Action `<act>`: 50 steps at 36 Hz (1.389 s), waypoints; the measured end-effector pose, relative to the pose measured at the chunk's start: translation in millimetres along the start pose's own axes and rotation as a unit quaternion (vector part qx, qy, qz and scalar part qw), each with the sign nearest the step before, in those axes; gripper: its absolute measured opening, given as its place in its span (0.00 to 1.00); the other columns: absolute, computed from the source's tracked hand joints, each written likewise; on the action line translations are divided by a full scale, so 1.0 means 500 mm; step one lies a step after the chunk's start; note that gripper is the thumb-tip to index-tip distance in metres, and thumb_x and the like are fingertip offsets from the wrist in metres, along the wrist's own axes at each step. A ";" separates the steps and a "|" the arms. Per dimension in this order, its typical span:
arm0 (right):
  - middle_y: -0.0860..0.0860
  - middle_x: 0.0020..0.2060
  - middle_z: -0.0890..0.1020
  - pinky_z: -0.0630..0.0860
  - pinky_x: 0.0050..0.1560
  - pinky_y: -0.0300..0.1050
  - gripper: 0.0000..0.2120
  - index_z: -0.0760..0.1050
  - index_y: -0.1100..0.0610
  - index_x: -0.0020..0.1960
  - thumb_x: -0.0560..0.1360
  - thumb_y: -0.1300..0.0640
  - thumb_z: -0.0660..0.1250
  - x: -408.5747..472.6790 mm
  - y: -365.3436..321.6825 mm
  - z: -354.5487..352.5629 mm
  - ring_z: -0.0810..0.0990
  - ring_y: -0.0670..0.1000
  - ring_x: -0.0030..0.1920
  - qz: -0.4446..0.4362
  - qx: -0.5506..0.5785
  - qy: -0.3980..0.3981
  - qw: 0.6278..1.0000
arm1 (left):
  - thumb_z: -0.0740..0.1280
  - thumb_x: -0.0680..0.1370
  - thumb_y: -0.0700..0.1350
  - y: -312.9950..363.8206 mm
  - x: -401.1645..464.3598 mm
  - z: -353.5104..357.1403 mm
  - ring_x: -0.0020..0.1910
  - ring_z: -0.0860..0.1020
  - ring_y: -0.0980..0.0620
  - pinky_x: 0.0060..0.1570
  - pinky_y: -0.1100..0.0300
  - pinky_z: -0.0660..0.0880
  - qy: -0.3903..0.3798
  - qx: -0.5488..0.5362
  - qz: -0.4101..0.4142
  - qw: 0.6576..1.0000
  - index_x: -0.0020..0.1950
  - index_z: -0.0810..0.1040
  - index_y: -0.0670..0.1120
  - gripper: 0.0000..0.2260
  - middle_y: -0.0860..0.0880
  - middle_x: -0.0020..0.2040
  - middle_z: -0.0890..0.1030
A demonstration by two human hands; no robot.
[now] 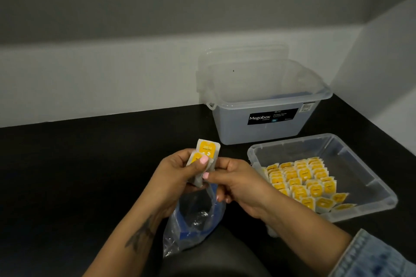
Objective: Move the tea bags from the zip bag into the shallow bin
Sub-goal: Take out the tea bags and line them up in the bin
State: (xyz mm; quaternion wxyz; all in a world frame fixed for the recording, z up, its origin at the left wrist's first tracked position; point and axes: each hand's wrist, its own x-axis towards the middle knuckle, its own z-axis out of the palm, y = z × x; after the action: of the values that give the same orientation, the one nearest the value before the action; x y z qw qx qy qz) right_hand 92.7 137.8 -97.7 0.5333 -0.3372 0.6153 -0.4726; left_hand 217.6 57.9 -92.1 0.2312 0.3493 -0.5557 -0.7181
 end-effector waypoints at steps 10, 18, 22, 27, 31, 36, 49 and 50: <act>0.46 0.38 0.83 0.79 0.44 0.41 0.11 0.79 0.48 0.50 0.69 0.51 0.75 -0.060 -0.109 -0.145 0.82 0.43 0.40 -0.102 -0.362 0.090 0.922 | 0.69 0.75 0.44 0.009 0.014 0.087 0.36 0.81 0.57 0.35 0.63 0.77 -0.021 0.214 0.123 0.969 0.49 0.82 0.52 0.05 0.51 0.39 0.84; 0.43 0.37 0.83 0.75 0.39 0.33 0.03 0.82 0.48 0.44 0.70 0.52 0.74 -0.112 -0.138 -0.253 0.80 0.41 0.39 -0.081 -0.475 0.081 0.872 | 0.71 0.73 0.44 -0.006 0.042 0.191 0.30 0.78 0.62 0.31 0.69 0.73 -0.067 0.245 0.137 0.958 0.49 0.82 0.56 0.08 0.58 0.34 0.82; 0.42 0.36 0.82 0.75 0.39 0.33 0.02 0.81 0.47 0.42 0.70 0.53 0.74 -0.138 -0.141 -0.316 0.80 0.41 0.39 -0.075 -0.475 0.096 0.872 | 0.70 0.74 0.43 -0.015 0.053 0.215 0.41 0.81 0.64 0.37 0.70 0.77 -0.060 0.247 0.139 0.957 0.48 0.79 0.61 0.11 0.60 0.42 0.84; 0.41 0.39 0.82 0.71 0.42 0.31 0.03 0.80 0.44 0.42 0.71 0.52 0.73 -0.153 -0.123 -0.388 0.80 0.39 0.41 -0.014 -0.550 0.076 0.832 | 0.70 0.74 0.44 -0.026 0.073 0.232 0.44 0.81 0.62 0.41 0.65 0.79 -0.041 0.244 0.137 0.959 0.45 0.79 0.63 0.11 0.60 0.43 0.83; 0.39 0.41 0.81 0.74 0.50 0.34 0.04 0.81 0.46 0.48 0.73 0.52 0.71 -0.153 -0.084 -0.411 0.78 0.38 0.43 0.039 -0.630 0.042 0.774 | 0.70 0.74 0.43 -0.034 0.086 0.245 0.43 0.83 0.58 0.42 0.60 0.81 -0.029 0.226 0.134 0.964 0.44 0.80 0.62 0.11 0.58 0.41 0.84; 0.42 0.44 0.81 0.77 0.54 0.40 0.05 0.80 0.47 0.50 0.74 0.53 0.69 -0.133 -0.035 -0.422 0.79 0.40 0.46 0.074 -0.664 -0.028 0.743 | 0.70 0.73 0.44 -0.034 0.099 0.256 0.43 0.83 0.57 0.45 0.54 0.81 -0.025 0.215 0.126 0.968 0.45 0.80 0.61 0.10 0.57 0.41 0.84; 0.43 0.41 0.78 0.74 0.46 0.39 0.03 0.79 0.49 0.45 0.73 0.56 0.67 -0.070 0.063 -0.446 0.77 0.45 0.45 0.052 -0.713 -0.075 0.696 | 0.69 0.73 0.45 -0.035 0.118 0.261 0.46 0.82 0.57 0.48 0.52 0.81 -0.012 0.229 0.132 0.964 0.45 0.79 0.62 0.10 0.57 0.44 0.84; 0.43 0.40 0.77 0.73 0.45 0.38 0.04 0.79 0.49 0.45 0.73 0.56 0.67 -0.066 0.066 -0.449 0.76 0.45 0.45 0.042 -0.714 -0.072 0.695 | 0.69 0.73 0.45 -0.035 0.119 0.261 0.46 0.82 0.57 0.48 0.52 0.80 -0.011 0.231 0.133 0.964 0.45 0.79 0.63 0.10 0.57 0.44 0.84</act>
State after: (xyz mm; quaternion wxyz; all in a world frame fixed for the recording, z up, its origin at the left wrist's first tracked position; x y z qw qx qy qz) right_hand -116.3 228.8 -121.1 0.1938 -0.6235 0.7408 0.1579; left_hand 80.9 103.3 -105.3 0.2310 0.3081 -0.7506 -0.5369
